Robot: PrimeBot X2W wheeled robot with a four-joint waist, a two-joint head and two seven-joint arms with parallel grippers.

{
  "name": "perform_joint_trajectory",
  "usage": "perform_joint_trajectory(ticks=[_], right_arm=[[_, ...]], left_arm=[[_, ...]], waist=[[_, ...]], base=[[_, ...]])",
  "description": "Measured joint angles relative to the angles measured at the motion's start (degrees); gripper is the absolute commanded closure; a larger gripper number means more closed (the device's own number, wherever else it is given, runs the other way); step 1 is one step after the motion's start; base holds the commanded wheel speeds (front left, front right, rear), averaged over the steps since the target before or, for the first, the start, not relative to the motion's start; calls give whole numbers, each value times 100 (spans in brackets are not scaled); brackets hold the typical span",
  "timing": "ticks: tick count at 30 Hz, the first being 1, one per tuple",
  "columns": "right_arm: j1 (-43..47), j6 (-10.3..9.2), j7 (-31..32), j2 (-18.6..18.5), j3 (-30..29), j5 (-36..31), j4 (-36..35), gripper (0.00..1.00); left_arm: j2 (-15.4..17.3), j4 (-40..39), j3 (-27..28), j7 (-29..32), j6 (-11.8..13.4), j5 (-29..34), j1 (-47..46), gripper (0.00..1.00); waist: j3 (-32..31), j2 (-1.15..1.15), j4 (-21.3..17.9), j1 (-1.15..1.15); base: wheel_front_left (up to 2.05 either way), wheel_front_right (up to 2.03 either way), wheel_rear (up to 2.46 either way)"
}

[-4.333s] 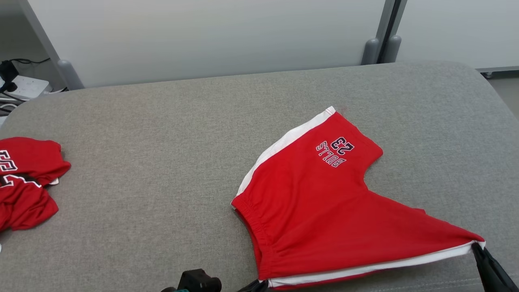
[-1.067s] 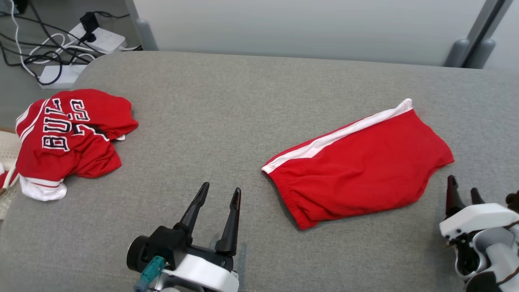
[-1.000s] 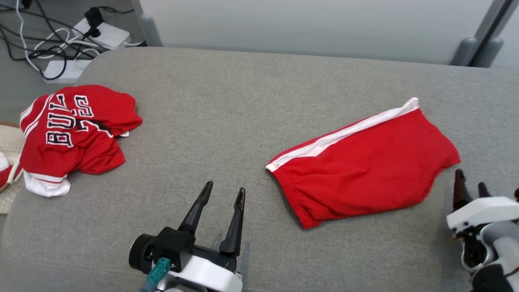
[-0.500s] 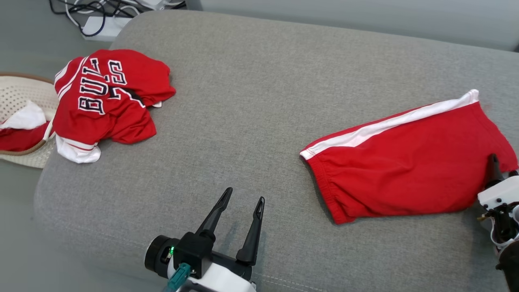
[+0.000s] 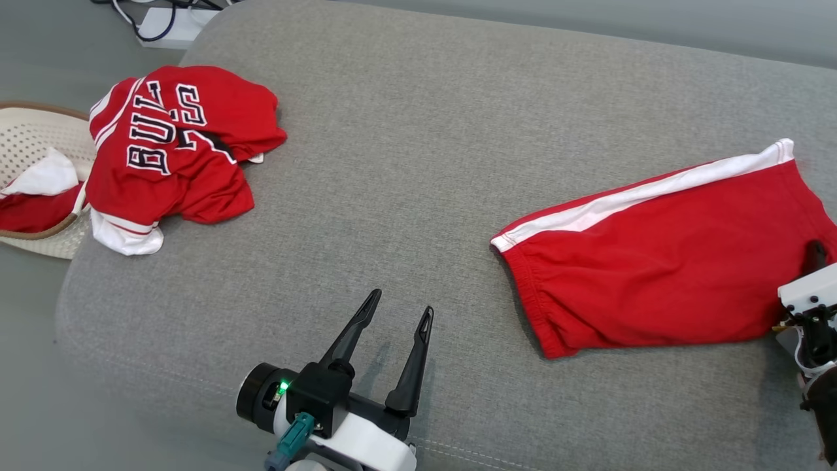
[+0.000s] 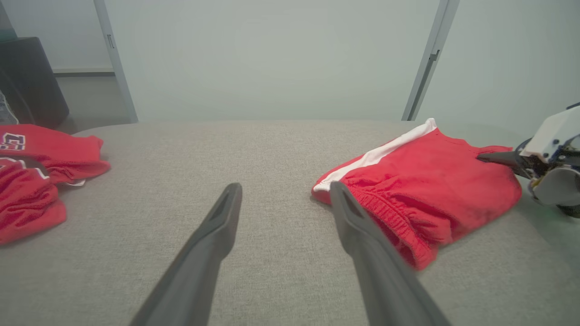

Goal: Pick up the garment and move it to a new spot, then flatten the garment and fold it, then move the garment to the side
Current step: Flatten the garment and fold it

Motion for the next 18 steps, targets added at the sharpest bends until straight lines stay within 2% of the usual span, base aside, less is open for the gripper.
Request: perform_joint_trajectory(ticks=[11, 14, 18], right_arm=[[864, 0, -335, 345, 35, 240, -935, 100], [1180, 0, -336, 403, -254, 132, -1292, 100], [1690, 0, -341, 513, -899, -335, -1695, 100]], left_arm=[[1, -3, 88, 0, 0, 56, 3, 0], [2, 4, 120, 0, -7, 59, 6, 0], [1, 10, 123, 0, -8, 59, 12, 0]], waist=[[-140, 0, -580, 0], [-211, 0, -786, 0], [-336, 0, -1012, 0]], base=[[0, 0, 0], [0, 0, 0], [0, 0, 0]])
